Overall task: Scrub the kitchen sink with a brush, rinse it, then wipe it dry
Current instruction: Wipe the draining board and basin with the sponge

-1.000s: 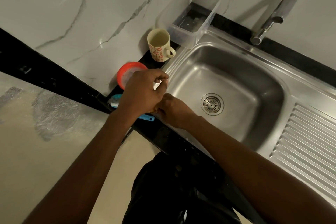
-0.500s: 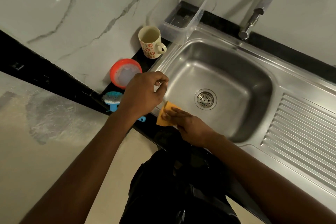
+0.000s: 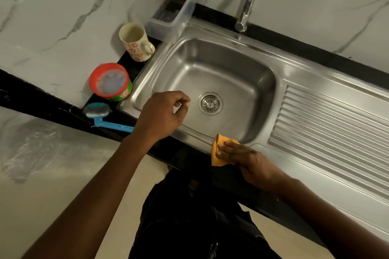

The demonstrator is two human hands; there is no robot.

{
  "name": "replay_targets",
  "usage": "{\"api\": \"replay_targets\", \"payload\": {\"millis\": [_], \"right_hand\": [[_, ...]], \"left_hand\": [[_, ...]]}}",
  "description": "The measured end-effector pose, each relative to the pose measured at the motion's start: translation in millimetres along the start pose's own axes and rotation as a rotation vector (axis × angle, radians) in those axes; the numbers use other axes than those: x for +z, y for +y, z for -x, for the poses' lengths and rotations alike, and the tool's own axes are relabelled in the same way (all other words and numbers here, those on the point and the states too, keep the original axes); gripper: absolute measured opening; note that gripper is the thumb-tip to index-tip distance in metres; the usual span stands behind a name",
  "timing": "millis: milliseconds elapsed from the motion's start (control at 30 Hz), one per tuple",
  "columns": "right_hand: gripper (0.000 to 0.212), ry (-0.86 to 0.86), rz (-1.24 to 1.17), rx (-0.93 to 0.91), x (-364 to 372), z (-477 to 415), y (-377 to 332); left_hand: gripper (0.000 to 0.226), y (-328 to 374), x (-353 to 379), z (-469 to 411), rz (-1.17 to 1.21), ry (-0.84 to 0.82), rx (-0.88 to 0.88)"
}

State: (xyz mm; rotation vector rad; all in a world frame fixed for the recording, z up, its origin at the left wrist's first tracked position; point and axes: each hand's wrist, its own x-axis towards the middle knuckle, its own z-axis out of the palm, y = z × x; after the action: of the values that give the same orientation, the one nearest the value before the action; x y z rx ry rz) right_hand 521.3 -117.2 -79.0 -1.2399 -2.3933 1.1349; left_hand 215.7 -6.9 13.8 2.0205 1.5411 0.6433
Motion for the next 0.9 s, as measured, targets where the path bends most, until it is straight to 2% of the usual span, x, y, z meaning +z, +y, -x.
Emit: {"api": "replay_targets", "payload": {"millis": [133, 200, 300, 467, 500, 567, 633, 733, 800, 833, 900], "right_hand": [[0.081, -0.017, 0.024, 0.040, -9.7, 37.6, 13.7], [0.072, -0.014, 0.033, 0.072, -17.9, 54.5, 18.4], [0.049, -0.056, 0.084, 0.106, -36.8, 71.3, 17.0], [0.047, -0.260, 0.200, 0.359, -93.6, 77.9, 14.2], [0.048, -0.219, 0.109, 0.435, -104.4, 80.9, 15.1], [0.056, 0.029, -0.238, 0.577, -121.1, 86.4, 15.0], [0.048, 0.314, -0.677, 0.636, -126.9, 82.4, 6.5], [0.040, 0.534, -1.117, 0.693, -113.9, 62.3, -16.2], [0.040, 0.549, -1.186, 0.744, -101.3, 51.8, -20.6], [0.038, 0.552, -1.118, 0.791, -94.4, 47.6, -19.6], [0.035, 0.550, -0.720, 0.877, -80.6, 47.8, -9.4]], "left_hand": [[0.015, 6.9, 8.8, 2.2, 0.000, -0.017, 0.015], [0.014, 8.9, 12.6, 2.8, 0.011, -0.029, 0.014], [0.015, 13.5, 17.5, 5.0, 0.028, -0.042, 0.024], [0.015, 16.1, 23.7, 7.8, 0.045, -0.069, 0.043], [0.015, 16.1, 24.8, 7.9, 0.051, -0.075, 0.045], [0.015, 16.1, 28.0, 7.9, 0.065, -0.089, 0.045], [0.014, 17.9, 31.5, 7.9, 0.068, -0.106, 0.049], [0.014, 21.1, 34.3, 5.8, 0.079, -0.126, 0.059], [0.015, 21.1, 35.3, 3.2, 0.084, -0.137, 0.065], [0.015, 20.5, 35.6, 1.6, 0.085, -0.143, 0.067], [0.014, 18.6, 35.2, -0.3, 0.082, -0.153, 0.068]]}}
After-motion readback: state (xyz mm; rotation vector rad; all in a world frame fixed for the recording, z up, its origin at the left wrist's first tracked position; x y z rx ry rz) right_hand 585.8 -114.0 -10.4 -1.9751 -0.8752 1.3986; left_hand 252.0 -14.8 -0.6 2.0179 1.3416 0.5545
